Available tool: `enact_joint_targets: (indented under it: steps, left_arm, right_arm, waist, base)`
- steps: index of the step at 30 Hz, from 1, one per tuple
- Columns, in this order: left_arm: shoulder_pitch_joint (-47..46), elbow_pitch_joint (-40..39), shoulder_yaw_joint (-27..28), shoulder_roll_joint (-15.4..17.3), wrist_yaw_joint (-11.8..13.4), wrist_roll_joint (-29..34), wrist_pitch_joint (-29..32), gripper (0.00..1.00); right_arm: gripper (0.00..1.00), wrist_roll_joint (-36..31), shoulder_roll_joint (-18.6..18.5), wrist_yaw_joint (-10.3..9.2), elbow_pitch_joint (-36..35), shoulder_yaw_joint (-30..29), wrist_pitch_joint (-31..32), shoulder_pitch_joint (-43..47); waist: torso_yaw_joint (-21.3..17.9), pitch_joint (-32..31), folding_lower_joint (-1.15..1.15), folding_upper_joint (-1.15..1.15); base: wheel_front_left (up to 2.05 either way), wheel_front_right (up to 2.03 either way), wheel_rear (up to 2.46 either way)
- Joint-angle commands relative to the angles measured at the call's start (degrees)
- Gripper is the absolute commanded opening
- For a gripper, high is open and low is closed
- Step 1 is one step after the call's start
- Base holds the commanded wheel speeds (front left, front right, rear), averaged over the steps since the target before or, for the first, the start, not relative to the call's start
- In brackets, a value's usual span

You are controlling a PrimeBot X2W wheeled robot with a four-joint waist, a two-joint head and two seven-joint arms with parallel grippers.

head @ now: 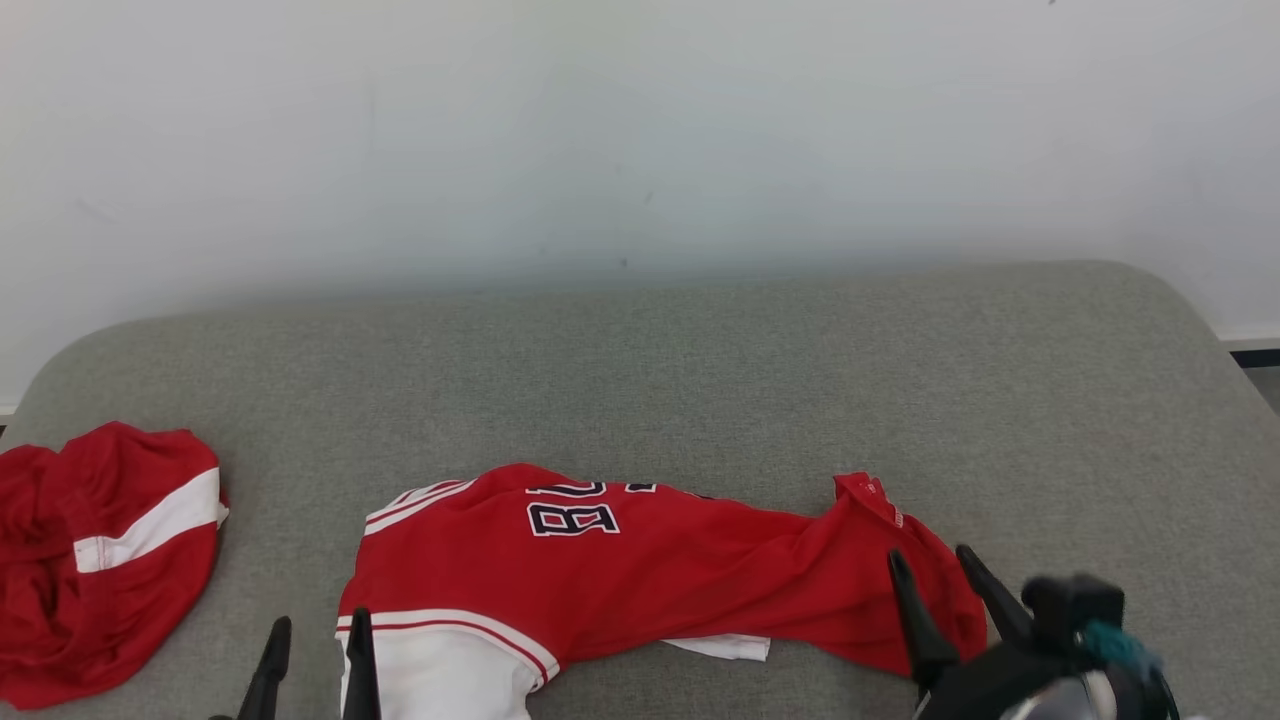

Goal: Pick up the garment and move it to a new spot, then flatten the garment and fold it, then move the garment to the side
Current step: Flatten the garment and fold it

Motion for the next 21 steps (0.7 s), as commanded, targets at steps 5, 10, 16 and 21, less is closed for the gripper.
enact_joint_targets:
  steps: [5,10,16,21]
  left_arm:
    - [-0.3,2.4,0.4,-1.1,-1.6,1.6,-0.1,1.0]
    - [-3.6,6.0,-0.5,-1.3,-2.5,2.8,-0.1,1.0]
    - [-7.3,9.7,-1.3,-1.8,-2.7,2.1,-0.1,1.0]
    - [-8.6,11.3,-1.9,-2.2,-3.1,2.0,-0.1,1.0]
  right_arm:
    - [1.0,-1.5,-0.1,0.05,1.0,-0.7,10.6,-7.0]
    - [1.0,-4.4,-0.3,0.05,6.0,-1.9,23.9,-15.3]
    - [1.0,-5.3,-1.4,0.05,13.4,-0.5,32.0,-22.3]
    - [1.0,-4.9,-2.1,0.05,19.9,2.0,36.8,-27.5]
  waist:
    - [0.7,0.2,0.0,0.0]
    - [1.3,1.0,0.0,0.0]
    - [2.4,2.3,0.0,0.0]
    - [3.0,3.3,0.0,0.0]
  base:
    - [0.0,0.0,0.0]
    - [0.0,0.0,0.0]
    - [0.0,0.0,0.0]
    - [0.0,0.0,0.0]
